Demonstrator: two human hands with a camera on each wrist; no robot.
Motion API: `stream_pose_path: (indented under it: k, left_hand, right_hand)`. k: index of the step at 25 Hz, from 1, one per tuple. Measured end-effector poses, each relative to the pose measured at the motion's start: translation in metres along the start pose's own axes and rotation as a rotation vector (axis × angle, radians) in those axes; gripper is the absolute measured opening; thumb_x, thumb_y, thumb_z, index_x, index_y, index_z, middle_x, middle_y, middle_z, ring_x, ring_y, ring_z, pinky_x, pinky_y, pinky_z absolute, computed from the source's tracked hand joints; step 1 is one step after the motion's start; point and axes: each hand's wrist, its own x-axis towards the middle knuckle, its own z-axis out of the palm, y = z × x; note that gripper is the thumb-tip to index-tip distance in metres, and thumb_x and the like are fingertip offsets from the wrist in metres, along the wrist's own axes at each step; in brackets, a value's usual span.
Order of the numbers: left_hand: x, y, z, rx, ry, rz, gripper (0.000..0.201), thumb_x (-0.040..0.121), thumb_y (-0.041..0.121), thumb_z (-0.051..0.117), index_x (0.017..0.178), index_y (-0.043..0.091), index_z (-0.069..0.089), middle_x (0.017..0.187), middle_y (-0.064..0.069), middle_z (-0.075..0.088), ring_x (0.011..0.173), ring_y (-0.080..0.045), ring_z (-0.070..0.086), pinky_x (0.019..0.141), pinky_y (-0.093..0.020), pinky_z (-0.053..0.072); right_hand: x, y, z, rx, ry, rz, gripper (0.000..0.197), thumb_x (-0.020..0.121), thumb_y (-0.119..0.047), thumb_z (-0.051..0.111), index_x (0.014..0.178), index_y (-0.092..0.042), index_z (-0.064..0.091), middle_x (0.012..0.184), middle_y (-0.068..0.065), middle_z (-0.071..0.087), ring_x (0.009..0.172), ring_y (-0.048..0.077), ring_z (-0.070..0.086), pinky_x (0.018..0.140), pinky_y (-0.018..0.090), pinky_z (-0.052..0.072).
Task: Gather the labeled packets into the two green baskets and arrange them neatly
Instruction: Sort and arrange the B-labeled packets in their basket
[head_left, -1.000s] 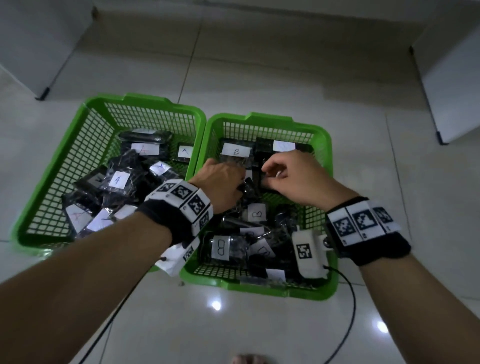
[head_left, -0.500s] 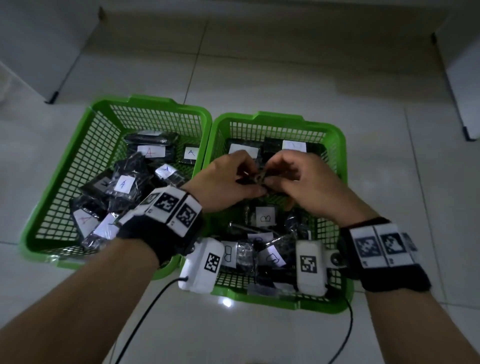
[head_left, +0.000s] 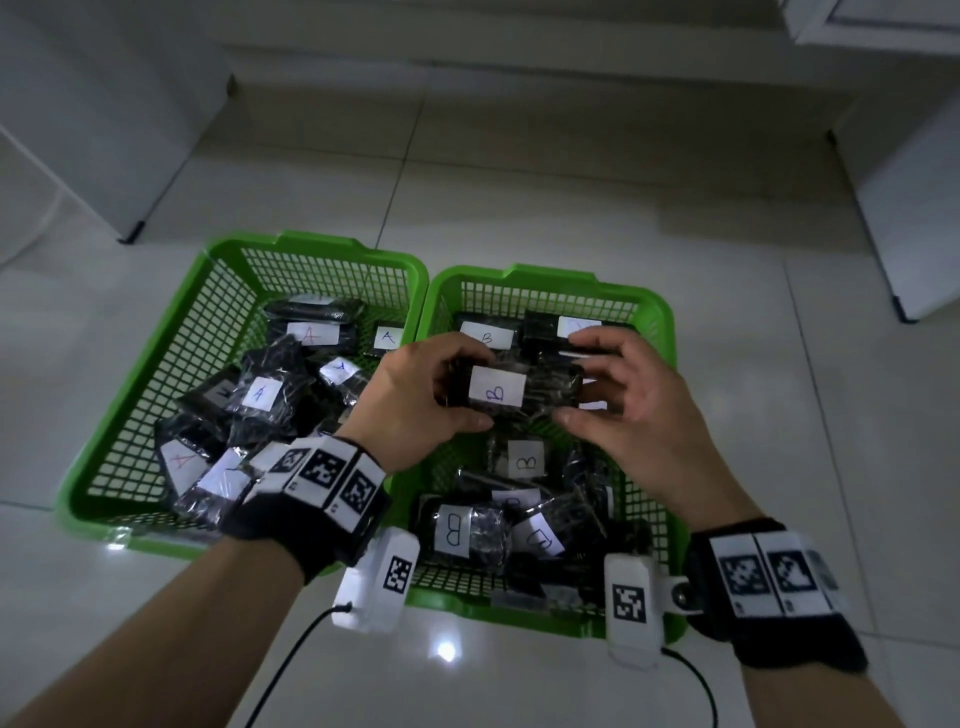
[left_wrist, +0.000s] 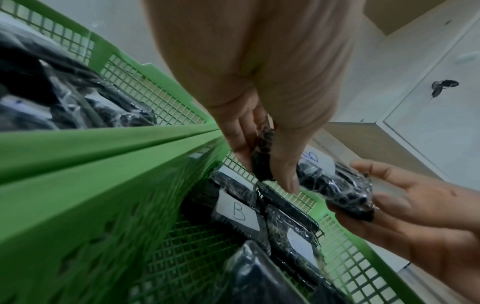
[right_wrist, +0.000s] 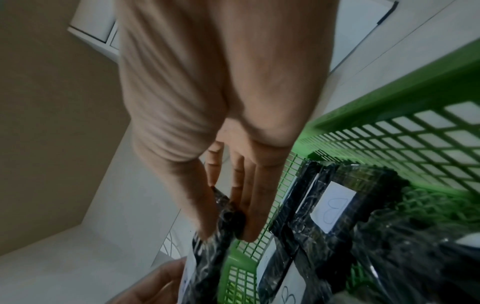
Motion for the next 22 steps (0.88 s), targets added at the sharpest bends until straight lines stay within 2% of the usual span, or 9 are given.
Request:
stream_pose_path:
  k: [3,6,11,14,16,18,19,20,22]
  left_hand:
    - [-0.002,0.002,-0.003,-0.109,-0.048,-0.018,0.055,0.073,0.018,0.085,0.123,0.026,0.063,0.11,0.011,0.072,0.099,-0.001,0.069,0.088,-0.027,0.058]
    - [-0.001,0.002,-0.004,-0.261,0.082,-0.041,0.056,0.075,0.013,0.083,0.126,0.022,0.062,0.108,0.008,0.073,0.098,-0.002,0.07,0.091,-0.025,0.056]
    - [0.007,0.003,-0.001,-0.245,0.13,-0.131,0.033,0.078,0.023,0.083,0.109,0.023,0.071,0.1,0.008,0.074,0.093,-0.003,0.07,0.084,-0.023,0.058]
    - [0.01,0.009,-0.001,-0.136,0.117,-0.091,0.03,0.085,0.028,0.076,0.113,0.022,0.069,0.106,0.014,0.071,0.097,0.002,0.067,0.087,-0.018,0.055]
    - [0.017,0.01,-0.006,0.189,0.115,-0.007,0.037,0.091,0.032,0.067,0.126,0.021,0.062,0.128,0.012,0.06,0.121,-0.003,0.054,0.104,-0.018,0.041]
    - [0.022,0.005,-0.01,0.473,0.022,0.008,0.056,0.093,0.02,0.063,0.145,0.015,0.044,0.156,0.0,0.035,0.148,-0.016,0.022,0.119,-0.025,0.013]
    - [0.023,0.0,-0.009,0.527,-0.061,-0.026,0.068,0.091,0.008,0.061,0.152,0.012,0.031,0.164,-0.003,0.017,0.152,-0.019,0.006,0.12,-0.027,0.002]
    - [0.021,-0.004,-0.007,0.538,-0.12,-0.064,0.08,0.087,-0.002,0.059,0.156,0.012,0.02,0.166,-0.003,0.002,0.153,-0.019,-0.006,0.122,-0.032,-0.002]
    - [0.019,-0.011,-0.004,0.514,-0.132,-0.089,0.093,0.081,-0.012,0.056,0.158,0.016,0.012,0.165,0.0,-0.012,0.151,-0.018,-0.014,0.125,-0.039,0.009]
  right_hand:
    - [-0.001,-0.005,0.0,-0.047,0.037,0.006,0.048,0.079,0.004,0.081,0.117,-0.022,0.066,0.113,-0.006,0.074,0.101,0.008,0.072,0.087,0.027,0.06]
    - [-0.001,-0.011,-0.003,-0.174,-0.039,0.042,0.037,0.078,-0.007,0.085,0.109,-0.024,0.072,0.103,-0.01,0.076,0.095,0.003,0.071,0.081,0.011,0.054]
    - [-0.001,-0.014,0.003,-0.373,-0.031,0.007,0.047,0.071,-0.026,0.091,0.114,-0.028,0.073,0.11,-0.014,0.073,0.097,0.003,0.07,0.085,0.03,0.06]
    - [0.01,-0.024,0.0,-0.651,-0.046,-0.085,0.048,0.068,-0.031,0.092,0.112,-0.029,0.072,0.105,-0.018,0.069,0.091,-0.009,0.06,0.079,0.016,0.048]
    - [0.025,-0.034,-0.02,-0.757,0.067,-0.043,0.046,0.07,-0.029,0.091,0.112,-0.031,0.073,0.099,-0.013,0.066,0.083,-0.005,0.056,0.073,0.009,0.034]
    - [0.037,-0.042,-0.045,-0.818,0.181,0.005,0.046,0.07,-0.028,0.092,0.112,-0.029,0.075,0.101,-0.007,0.067,0.089,0.006,0.058,0.078,0.017,0.037]
    - [0.04,-0.044,-0.054,-0.837,0.202,0.005,0.045,0.069,-0.026,0.092,0.111,-0.026,0.076,0.103,-0.004,0.071,0.091,0.008,0.059,0.083,0.02,0.039]
    - [0.042,-0.045,-0.057,-0.868,0.196,0.001,0.044,0.068,-0.024,0.092,0.11,-0.024,0.077,0.106,-0.002,0.074,0.091,0.009,0.059,0.085,0.021,0.04]
    - [0.042,-0.042,-0.053,-0.942,0.13,-0.001,0.042,0.068,-0.019,0.09,0.108,-0.023,0.077,0.108,0.001,0.075,0.093,0.013,0.061,0.085,0.024,0.042]
